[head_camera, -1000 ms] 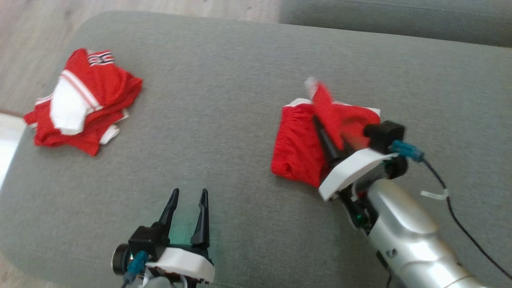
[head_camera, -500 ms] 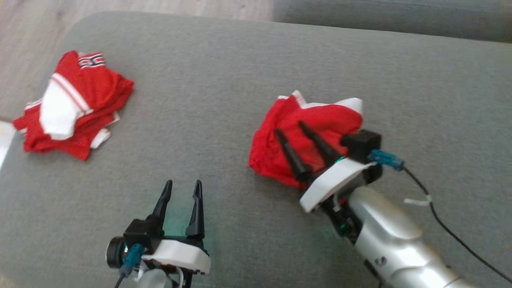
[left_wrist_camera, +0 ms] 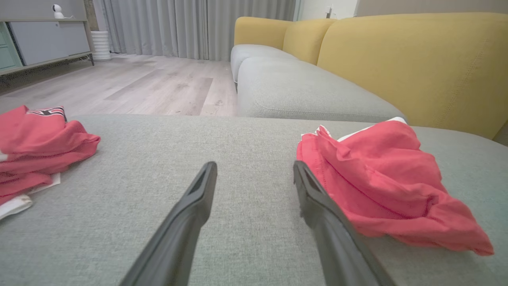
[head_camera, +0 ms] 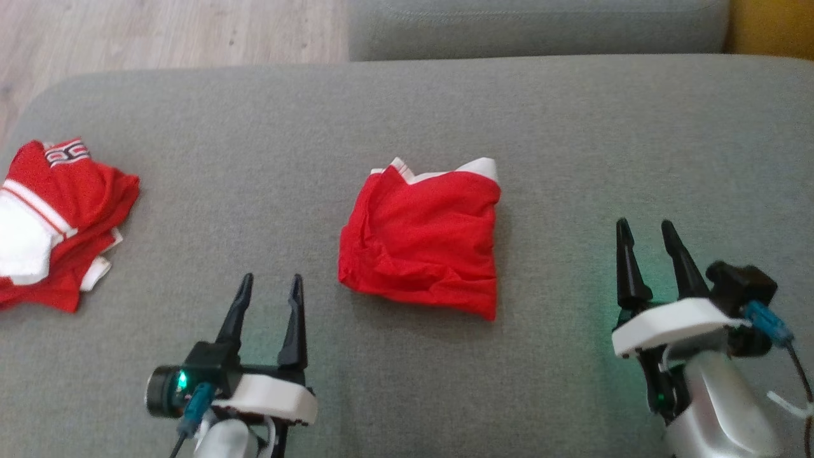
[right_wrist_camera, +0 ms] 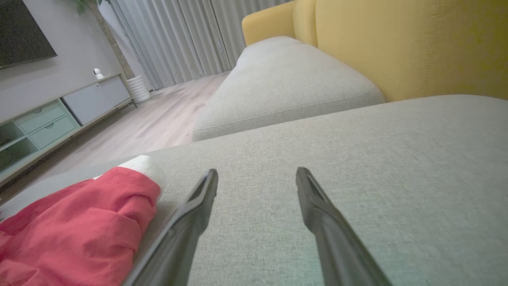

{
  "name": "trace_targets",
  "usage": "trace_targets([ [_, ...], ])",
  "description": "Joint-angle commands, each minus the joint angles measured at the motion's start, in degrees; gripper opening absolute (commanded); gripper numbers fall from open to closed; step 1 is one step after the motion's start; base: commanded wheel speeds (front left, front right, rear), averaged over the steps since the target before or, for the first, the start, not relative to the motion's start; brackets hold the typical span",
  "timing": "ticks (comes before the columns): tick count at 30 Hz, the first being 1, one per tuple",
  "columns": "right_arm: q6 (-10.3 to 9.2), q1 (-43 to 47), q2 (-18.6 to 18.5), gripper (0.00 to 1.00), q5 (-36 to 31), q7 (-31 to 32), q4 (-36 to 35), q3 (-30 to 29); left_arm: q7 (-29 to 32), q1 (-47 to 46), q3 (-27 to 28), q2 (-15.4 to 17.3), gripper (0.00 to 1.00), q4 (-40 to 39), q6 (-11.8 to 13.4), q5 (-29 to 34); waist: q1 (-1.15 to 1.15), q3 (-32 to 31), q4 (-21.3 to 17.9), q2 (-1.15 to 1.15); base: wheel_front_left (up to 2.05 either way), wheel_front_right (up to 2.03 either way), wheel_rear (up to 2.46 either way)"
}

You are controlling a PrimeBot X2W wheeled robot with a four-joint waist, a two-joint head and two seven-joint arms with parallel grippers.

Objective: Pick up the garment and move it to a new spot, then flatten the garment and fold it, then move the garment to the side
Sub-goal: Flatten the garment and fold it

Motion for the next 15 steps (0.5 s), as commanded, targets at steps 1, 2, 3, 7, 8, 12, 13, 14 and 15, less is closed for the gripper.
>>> trace_targets([
  [1,-0.04,-0.45,0.91,1.0,-0.48,-0.77,-2.72,0.83,-0.29,0.12,2.65,0.47,1.0,-1.97,0.65,0.8,0.0,-1.14,-1.05,0.0,0.0,0.0,0.0],
  [2,-0.04,0.51,0.92,1.0,-0.53,-0.77,-3.04,0.42,-0.29,0.7,2.86,0.47,1.0,-2.18,0.75,1.13,0.0,-1.45,-1.31,0.0,0.0,0.0,0.0],
  [3,-0.04,1.44,0.92,1.0,-0.45,-0.77,-3.28,0.06,-0.29,1.34,3.04,0.47,1.0,-2.42,0.85,1.36,0.0,-1.74,-1.52,0.0,0.0,0.0,0.0],
  [7,-0.04,4.57,0.93,1.0,-0.04,-0.77,-3.69,-0.5,-0.29,3.64,3.22,0.47,1.0,-3.38,1.35,1.6,0.0,-2.71,-1.93,0.0,0.0,0.0,0.0],
  [8,-0.04,5.08,0.93,1.0,0.06,-0.77,-3.72,-0.54,-0.29,4.02,3.16,0.47,1.0,-3.53,1.4,1.73,0.0,-2.85,-1.97,0.0,0.0,0.0,0.0],
  [12,-0.04,6.06,0.93,1.0,0.38,-0.77,-3.76,-0.46,-0.29,4.73,3.01,0.47,1.0,-3.78,1.46,1.9,0.0,-3.34,-1.91,0.0,0.0,0.0,0.0],
  [13,-0.04,6.13,0.93,1.0,0.44,-0.77,-3.75,-0.37,-0.29,4.77,3.0,0.47,1.0,-3.77,1.42,1.93,0.0,-3.43,-1.88,0.0,0.0,0.0,0.0],
  [14,-0.04,6.13,0.93,1.0,0.49,-0.77,-3.75,-0.29,-0.29,4.77,2.98,0.47,1.0,-3.77,1.38,1.98,0.0,-3.49,-1.84,0.0,0.0,0.0,0.0],
  [15,-0.04,6.13,0.93,1.0,0.49,-0.77,-3.75,-0.29,-0.29,4.77,2.98,0.47,1.0,-3.77,1.38,1.98,0.0,-3.49,-1.84,0.0,0.0,0.0,0.0],
])
